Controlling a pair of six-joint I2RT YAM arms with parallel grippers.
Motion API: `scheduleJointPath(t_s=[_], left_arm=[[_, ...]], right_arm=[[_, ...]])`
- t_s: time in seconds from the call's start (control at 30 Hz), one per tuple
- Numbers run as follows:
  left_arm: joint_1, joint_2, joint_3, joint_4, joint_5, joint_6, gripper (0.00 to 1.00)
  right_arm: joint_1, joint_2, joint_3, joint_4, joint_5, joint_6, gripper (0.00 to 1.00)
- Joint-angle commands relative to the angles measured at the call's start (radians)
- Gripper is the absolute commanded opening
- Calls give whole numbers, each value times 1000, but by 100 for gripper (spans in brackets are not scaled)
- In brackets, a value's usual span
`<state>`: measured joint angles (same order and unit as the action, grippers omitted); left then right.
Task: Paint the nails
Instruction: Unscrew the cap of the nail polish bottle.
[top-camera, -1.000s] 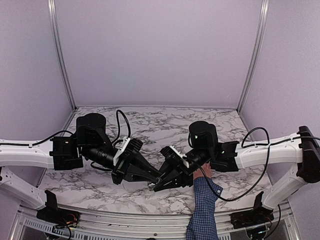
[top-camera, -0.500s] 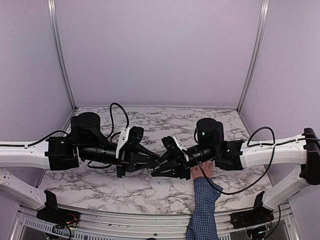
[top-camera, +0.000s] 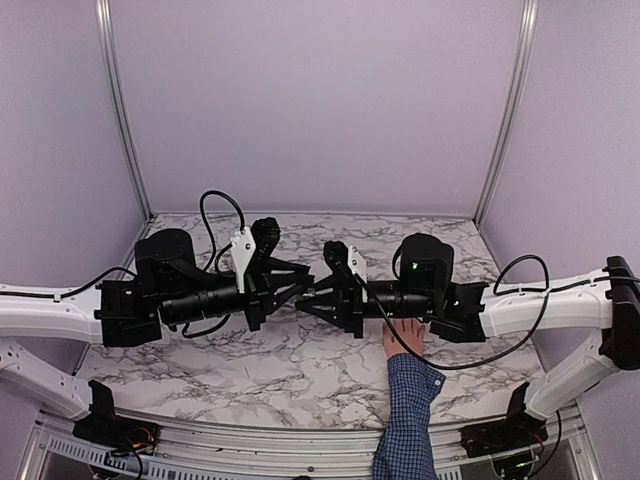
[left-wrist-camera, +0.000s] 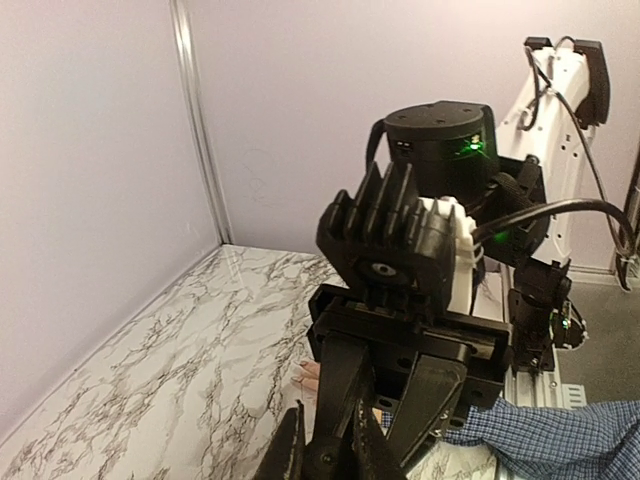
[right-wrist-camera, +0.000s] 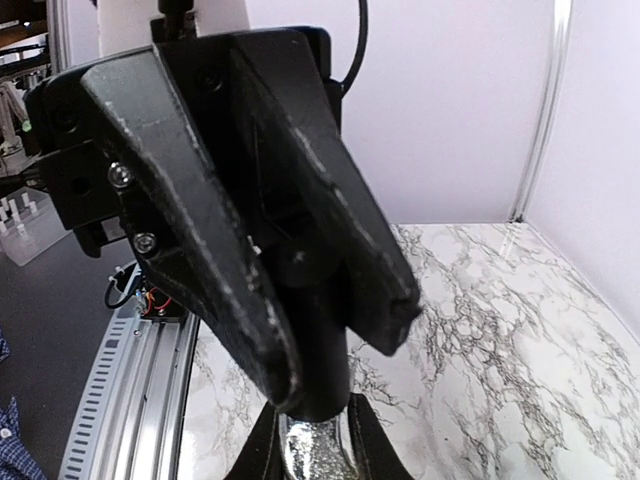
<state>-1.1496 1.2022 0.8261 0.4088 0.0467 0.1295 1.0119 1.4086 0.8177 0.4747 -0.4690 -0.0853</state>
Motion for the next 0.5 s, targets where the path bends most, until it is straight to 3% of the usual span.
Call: scheduleJointPath(t_s=[0.0, 0.47], left_arm=[[-5, 19, -9, 86, -170, -53, 0], [-57, 208, 85, 99, -738, -283, 0]], right_arm=[[-6, -2, 15, 64, 163, 55, 0], [-3, 93, 106, 2, 413, 63, 0]])
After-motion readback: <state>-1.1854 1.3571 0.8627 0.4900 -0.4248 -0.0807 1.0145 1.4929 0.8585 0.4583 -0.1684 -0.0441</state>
